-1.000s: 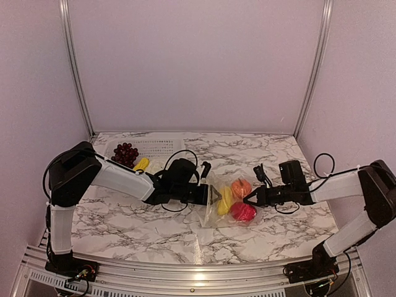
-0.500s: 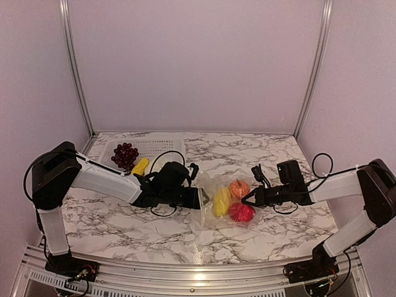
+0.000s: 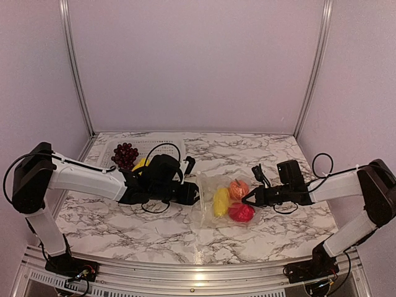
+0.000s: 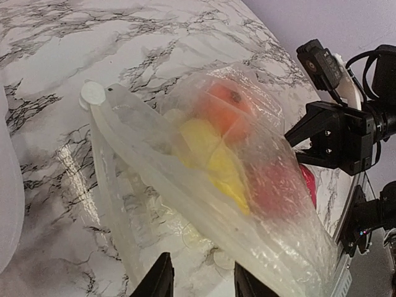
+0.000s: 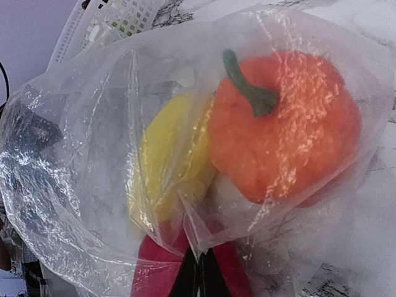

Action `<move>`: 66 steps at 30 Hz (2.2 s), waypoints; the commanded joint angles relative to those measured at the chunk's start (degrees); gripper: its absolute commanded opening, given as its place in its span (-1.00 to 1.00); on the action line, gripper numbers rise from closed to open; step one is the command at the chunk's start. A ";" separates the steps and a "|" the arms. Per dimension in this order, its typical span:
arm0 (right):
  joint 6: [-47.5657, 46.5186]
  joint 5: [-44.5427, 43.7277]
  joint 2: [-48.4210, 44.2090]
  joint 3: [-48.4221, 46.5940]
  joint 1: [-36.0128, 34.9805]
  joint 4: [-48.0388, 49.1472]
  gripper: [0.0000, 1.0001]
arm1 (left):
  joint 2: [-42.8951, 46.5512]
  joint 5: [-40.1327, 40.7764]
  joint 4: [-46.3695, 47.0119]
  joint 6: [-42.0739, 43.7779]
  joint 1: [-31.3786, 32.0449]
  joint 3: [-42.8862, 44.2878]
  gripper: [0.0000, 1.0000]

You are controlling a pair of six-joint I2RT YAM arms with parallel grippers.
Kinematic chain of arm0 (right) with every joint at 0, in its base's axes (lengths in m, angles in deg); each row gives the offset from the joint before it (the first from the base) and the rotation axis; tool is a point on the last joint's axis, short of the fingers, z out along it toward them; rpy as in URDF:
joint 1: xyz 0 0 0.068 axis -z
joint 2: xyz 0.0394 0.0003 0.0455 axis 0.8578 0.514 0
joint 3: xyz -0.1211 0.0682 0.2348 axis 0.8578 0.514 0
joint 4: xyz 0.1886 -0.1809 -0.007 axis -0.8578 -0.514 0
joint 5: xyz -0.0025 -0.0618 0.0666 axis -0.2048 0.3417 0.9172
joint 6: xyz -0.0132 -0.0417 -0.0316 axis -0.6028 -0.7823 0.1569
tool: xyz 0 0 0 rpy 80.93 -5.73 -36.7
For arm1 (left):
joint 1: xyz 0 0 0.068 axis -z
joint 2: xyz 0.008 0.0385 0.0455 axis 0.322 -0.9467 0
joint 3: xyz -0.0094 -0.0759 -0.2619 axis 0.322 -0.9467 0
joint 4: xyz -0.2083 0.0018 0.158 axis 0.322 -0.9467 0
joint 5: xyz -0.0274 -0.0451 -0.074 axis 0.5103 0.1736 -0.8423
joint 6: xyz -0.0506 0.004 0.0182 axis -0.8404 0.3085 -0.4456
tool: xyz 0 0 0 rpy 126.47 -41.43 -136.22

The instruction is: Open the zip-top bag and remove the fake food

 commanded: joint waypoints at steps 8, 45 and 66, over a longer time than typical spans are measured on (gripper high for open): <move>0.66 -0.03 -0.13 -0.01 -0.65 1.42 -1.00 | -12.02 -7.32 5.81 -3.31 0.47 6.62 -0.27; 1.41 -0.75 -1.26 1.73 2.86 2.30 -1.00 | -15.97 -5.06 -3.32 -0.57 0.98 15.10 -0.43; 0.31 -1.58 -4.18 2.28 6.88 0.60 -1.00 | 11.50 -6.61 -17.01 4.36 -4.89 -0.64 -0.43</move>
